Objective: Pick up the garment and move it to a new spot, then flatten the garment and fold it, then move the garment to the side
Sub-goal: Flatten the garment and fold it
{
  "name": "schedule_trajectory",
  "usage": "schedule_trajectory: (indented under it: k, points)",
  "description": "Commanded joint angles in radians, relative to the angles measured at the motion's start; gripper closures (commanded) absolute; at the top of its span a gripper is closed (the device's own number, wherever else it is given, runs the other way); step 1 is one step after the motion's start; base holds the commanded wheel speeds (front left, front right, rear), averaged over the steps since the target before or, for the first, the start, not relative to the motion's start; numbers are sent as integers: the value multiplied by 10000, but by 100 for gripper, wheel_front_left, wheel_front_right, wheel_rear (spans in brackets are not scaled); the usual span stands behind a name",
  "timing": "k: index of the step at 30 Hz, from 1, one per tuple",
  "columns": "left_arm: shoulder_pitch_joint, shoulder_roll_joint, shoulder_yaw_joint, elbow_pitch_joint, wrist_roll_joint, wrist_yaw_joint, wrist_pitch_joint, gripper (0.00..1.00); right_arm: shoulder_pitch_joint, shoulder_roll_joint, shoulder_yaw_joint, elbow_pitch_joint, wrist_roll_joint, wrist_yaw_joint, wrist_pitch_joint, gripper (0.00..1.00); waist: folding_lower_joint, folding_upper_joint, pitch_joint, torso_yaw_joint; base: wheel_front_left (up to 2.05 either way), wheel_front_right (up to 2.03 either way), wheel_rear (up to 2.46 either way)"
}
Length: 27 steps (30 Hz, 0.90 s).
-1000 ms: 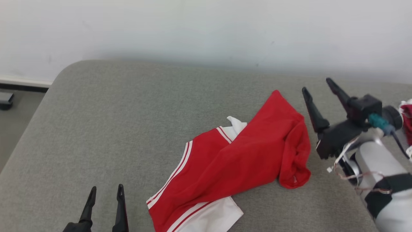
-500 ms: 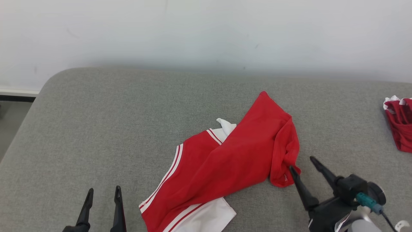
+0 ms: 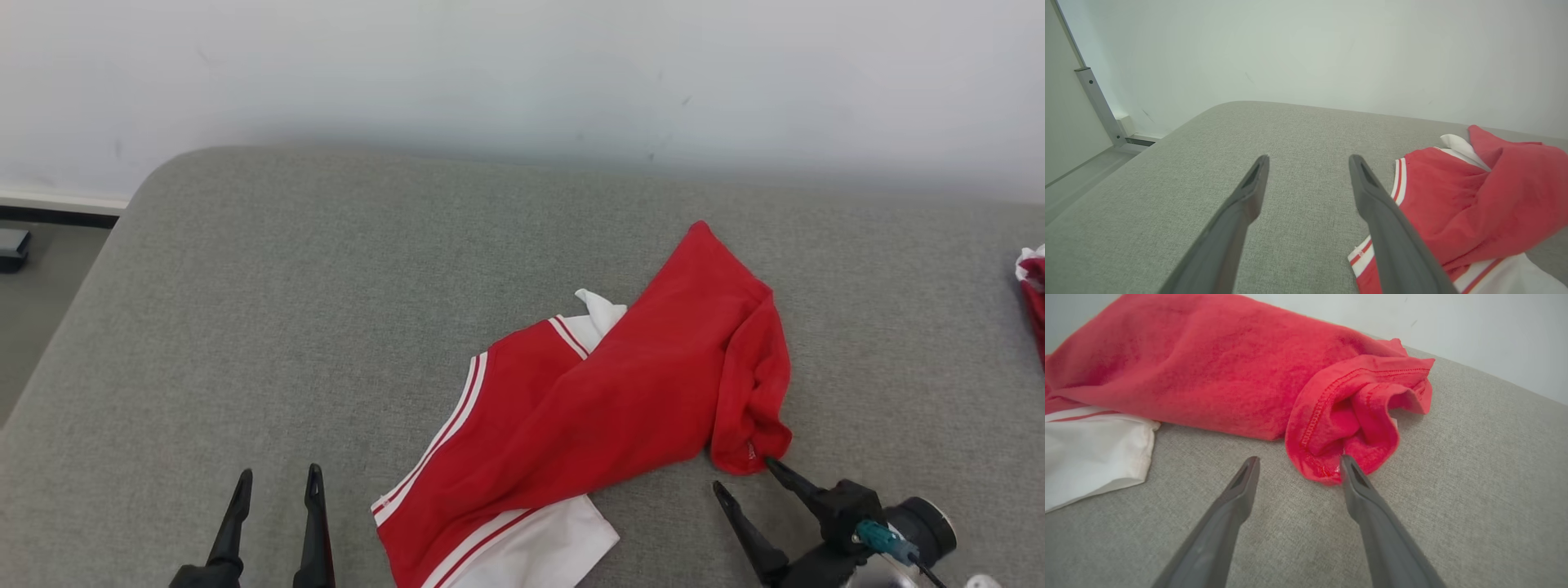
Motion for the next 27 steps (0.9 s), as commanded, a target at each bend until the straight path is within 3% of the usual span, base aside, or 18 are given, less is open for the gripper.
schedule_trajectory:
  k: [1, 8, 9, 10, 11, 18, 27]
  points:
    - [-73, -10, -14, -32, -12, 50, -32, 0, -207, 5, 32, 127, -89, -27, 14, 0, 1, 0, 70, 85, 0, 0, 0]
    - [-228, -11, 2, 110, -57, -57, -33, 0, -1070, 46, 396, 1503, -298, -27, 81, 0, 1, 0, 278, 320, 0, 0, 0]
    - [-246, -10, -10, 125, -63, -61, -33, 0, -1191, 79, 441, 1714, -291, -28, 85, 46, 1, 0, 289, 354, 0, 0, 0]
    - [-245, -10, -6, 137, -65, -57, -32, 0, -1308, 117, 487, 1903, -270, -28, 33, 78, 1, 0, 291, 373, 0, 0, 0]
    - [-244, -10, -3, 149, -58, -54, -32, 0, -1374, 158, 533, 2075, -212, -28, -7, 100, 1, 0, 282, 387, 0, 0, 0]
    - [195, -12, 144, 220, 54, -18, -32, 0, -1178, 424, 539, 1771, 605, -28, -561, 100, 1, 0, -298, 13, 0, 0, 0]
    - [528, -10, 252, 217, -115, -52, -33, 0, 493, 31, -463, -1521, 1518, -27, -95, 100, 1, 0, -698, -1118, 0, 0, 0]
